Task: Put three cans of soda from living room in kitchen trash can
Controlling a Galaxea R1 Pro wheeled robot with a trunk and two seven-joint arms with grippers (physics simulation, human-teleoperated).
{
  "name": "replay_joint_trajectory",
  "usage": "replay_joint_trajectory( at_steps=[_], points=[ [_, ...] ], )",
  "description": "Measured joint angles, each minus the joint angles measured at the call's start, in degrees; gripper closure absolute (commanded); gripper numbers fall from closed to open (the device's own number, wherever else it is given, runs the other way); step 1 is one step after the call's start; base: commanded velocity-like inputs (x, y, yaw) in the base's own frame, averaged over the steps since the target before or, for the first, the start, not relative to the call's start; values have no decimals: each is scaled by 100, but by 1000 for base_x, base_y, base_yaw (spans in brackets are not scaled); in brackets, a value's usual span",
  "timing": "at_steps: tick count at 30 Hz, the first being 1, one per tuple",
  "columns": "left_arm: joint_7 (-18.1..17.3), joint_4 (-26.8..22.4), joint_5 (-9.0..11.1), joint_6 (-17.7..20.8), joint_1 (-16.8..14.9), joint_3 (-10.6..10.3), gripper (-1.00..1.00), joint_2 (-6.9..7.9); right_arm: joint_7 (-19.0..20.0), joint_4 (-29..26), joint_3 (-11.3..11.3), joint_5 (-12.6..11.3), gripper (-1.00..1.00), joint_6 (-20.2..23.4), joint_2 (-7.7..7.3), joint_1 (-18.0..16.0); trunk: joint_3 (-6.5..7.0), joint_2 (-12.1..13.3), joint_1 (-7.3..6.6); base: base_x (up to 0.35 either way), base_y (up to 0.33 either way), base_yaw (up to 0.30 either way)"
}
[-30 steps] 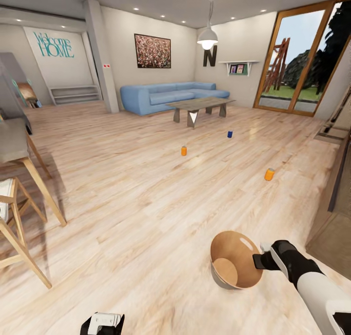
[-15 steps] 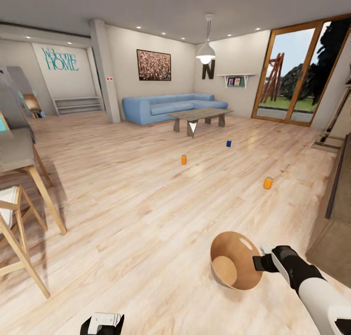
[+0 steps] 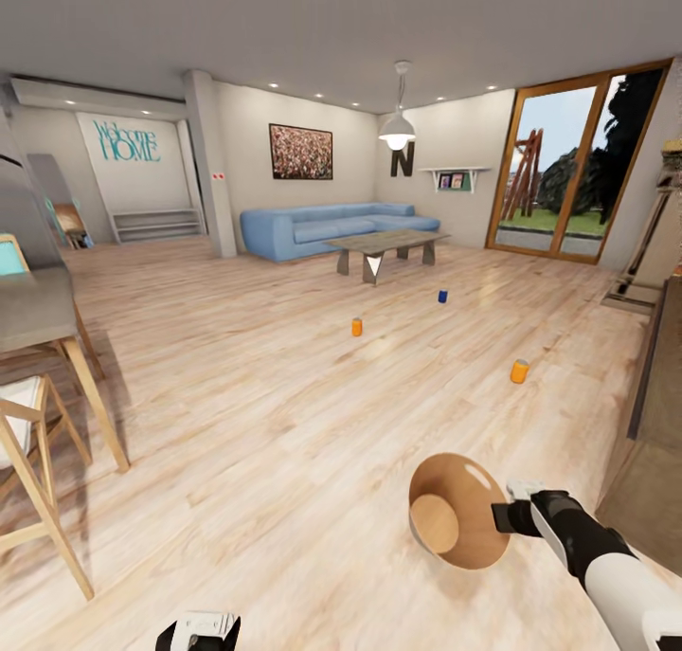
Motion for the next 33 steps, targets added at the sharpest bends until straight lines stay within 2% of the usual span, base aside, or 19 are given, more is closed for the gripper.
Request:
replay_joint_trajectory(
  at_steps=[5, 8, 10, 12, 15, 17, 21, 27, 33],
  points=[
    [4, 6, 4, 85, -18, 6, -100, 0, 19, -5, -2, -20, 100, -221, 0, 55, 103, 83, -51, 0, 0, 0],
    [5, -5, 15, 352, -53, 8, -100, 0, 22, -2, 22, -17, 100, -307, 12, 105, 156, 204, -117, 0, 0, 0],
    [3, -6, 18, 559, -188, 8, -100, 9, 28, -4, 69, -16, 100, -340, 17, 136, 192, 284, -160, 0, 0, 0],
    [-32, 54, 14, 775, -455, 10, -100, 30, 58, -15, 101, -7, 100, -364, 18, 157, 229, 364, -205, 0, 0, 0],
    [-183, 197, 17, 979, -699, 14, -100, 44, 226, -20, 118, 4, 100, -400, 12, 169, 282, 484, -270, 0, 0, 0],
    [-266, 257, 12, 1104, -886, 16, -100, 51, 370, -26, 110, -59, 100, -529, 5, 177, 318, 565, -314, 0, 0, 0],
    [-339, 324, 4, 1382, -1184, 17, -100, 52, 489, -31, 114, 9, 100, -763, 2, 215, 390, 725, -402, 0, 0, 0],
    [-381, 429, 15, 1474, -1348, 23, -100, 59, 525, -57, 113, -4, 100, -833, 9, 226, 498, 966, -534, 0, 0, 0],
    [-513, 459, 19, 1453, -1372, 26, -100, 80, 531, -33, 124, 12, 100, -1358, -6, 426, 605, 1206, -666, 0, 0, 0]
  ],
)
